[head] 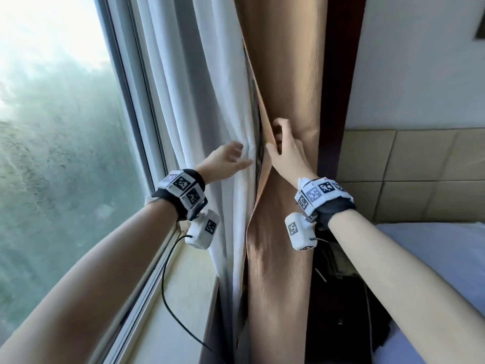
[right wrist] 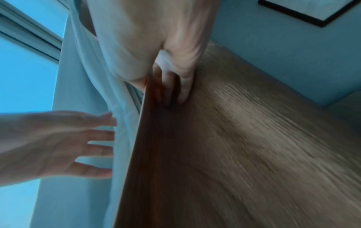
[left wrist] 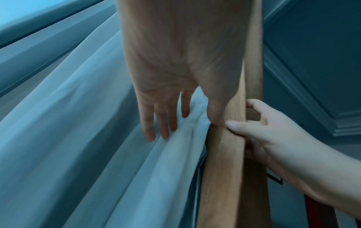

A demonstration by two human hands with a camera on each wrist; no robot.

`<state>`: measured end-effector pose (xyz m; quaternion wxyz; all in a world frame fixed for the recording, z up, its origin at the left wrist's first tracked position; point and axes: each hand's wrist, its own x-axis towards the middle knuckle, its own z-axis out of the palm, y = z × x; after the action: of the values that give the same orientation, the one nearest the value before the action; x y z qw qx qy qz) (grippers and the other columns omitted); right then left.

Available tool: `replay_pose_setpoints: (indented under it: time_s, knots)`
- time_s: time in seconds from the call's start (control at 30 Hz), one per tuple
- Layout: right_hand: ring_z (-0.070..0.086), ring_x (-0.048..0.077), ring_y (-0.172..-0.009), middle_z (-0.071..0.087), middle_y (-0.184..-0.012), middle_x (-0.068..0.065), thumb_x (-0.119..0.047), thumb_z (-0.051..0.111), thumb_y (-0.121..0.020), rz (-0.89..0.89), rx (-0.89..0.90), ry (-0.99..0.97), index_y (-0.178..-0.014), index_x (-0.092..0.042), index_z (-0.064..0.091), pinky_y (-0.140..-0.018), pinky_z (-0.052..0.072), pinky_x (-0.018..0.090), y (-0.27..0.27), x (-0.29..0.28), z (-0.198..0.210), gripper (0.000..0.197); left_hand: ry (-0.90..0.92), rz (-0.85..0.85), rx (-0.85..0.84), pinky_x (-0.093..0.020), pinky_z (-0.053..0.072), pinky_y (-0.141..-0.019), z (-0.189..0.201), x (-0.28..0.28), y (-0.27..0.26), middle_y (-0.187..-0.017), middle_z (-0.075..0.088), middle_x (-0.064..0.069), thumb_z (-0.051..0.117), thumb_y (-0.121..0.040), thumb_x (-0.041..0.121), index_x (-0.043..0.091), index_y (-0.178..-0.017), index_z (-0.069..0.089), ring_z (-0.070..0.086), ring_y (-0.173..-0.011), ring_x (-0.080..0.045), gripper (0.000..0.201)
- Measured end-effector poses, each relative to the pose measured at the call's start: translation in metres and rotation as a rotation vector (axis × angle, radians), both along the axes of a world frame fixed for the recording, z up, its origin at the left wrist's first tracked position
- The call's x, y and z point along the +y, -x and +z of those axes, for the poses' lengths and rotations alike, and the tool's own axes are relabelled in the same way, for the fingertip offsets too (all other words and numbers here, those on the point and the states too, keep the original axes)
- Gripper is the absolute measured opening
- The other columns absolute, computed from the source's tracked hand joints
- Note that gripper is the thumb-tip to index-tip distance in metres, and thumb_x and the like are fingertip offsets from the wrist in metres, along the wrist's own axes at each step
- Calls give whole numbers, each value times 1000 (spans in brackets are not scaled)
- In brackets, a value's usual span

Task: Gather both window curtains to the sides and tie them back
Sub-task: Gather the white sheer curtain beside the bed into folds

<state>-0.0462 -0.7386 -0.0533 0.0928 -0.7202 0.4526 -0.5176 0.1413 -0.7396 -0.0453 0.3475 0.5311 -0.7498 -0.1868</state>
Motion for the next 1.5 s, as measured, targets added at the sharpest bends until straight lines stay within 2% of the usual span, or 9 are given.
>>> replay_pose_setpoints:
  time_s: [0.1, 0.2, 0.37, 0.57, 0.87, 0.97, 1.07, 1.2, 1.5]
  knots:
    - [55, 16, -64, 59, -85, 8, -2, 44, -95, -33, -19, 67, -138, -24, 30, -65, 43, 33, 7, 8, -4, 50, 49, 126, 38, -26, 47, -73, -5, -2, 1, -103, 56, 3, 58, -89, 53, 12, -120, 46, 55, -91, -15, 53]
    - [59, 16, -81, 60, -120, 12, 9, 38, -91, -34, -1, 203, -142, -32, 31, -72, 42, 21, 10, 11, -8, 66, 117, 237, 151, -20, 42, -64, -14, -2, 0, -104, 54, -1, 53, -94, 45, 6, -129, 40, 56, -93, -21, 54]
    - [56, 26, -110, 45, -138, 14, 17, 33, -83, -88, 90, 173, -127, -28, 59, -97, 41, 23, 13, 5, -13, 68, 365, 316, 313, -37, 49, -92, -23, 5, -10, -133, 50, -22, 63, -91, 18, 3, -147, 12, 54, -115, -34, 77]
    - [42, 28, -128, 44, -137, 15, -35, 59, -91, -178, 57, -94, -128, -18, 56, -104, 32, 32, 17, -1, -17, 41, 616, 448, 286, -30, 33, -103, -17, 6, -24, -136, 31, -15, 82, -69, 28, 2, -141, 22, 36, -122, -24, 97]
    - [62, 27, -99, 65, -112, 14, 12, 38, -80, -188, 93, 24, -112, -16, 67, -93, 48, 28, 39, 6, -27, 52, 1110, 318, -567, -39, -4, -116, -10, 14, -20, -153, 19, -13, 69, -82, 43, 17, -146, 34, 15, -140, -29, 77]
    - [61, 28, -105, 67, -111, 15, 13, 34, -76, -242, 23, -14, -111, -15, 68, -93, 43, 21, 50, 6, -24, 56, 1127, 235, -776, -44, 4, -116, -11, 11, -10, -134, 53, -8, 59, -91, 43, 12, -113, 64, 40, -134, -24, 39]
    - [59, 28, -111, 67, -115, 15, 4, 40, -84, -241, -30, -91, -114, -12, 68, -85, 32, 8, 58, 8, -20, 44, 922, 262, -652, -38, 27, -104, -14, 16, 7, -94, 63, -1, 37, -98, 54, 12, -83, 67, 60, -95, -24, 54]
    - [50, 21, -123, 60, -127, 6, -50, 58, -86, -251, 64, -157, -122, -19, 62, -100, 36, 24, 55, 18, -21, 48, 653, 383, -222, -37, 50, -66, -18, 17, 26, -103, 53, -10, 46, -90, 59, 7, -104, 46, 58, -86, -30, 54]
    - [44, 27, -127, 44, -137, 9, -71, 61, -74, -292, 162, -207, -136, -16, 43, -106, 38, 42, 33, 43, -21, 85, 577, 613, 90, -40, 43, -88, -23, 9, 23, -123, 40, -10, 69, -74, 45, 9, -129, 32, 49, -109, -32, 75]
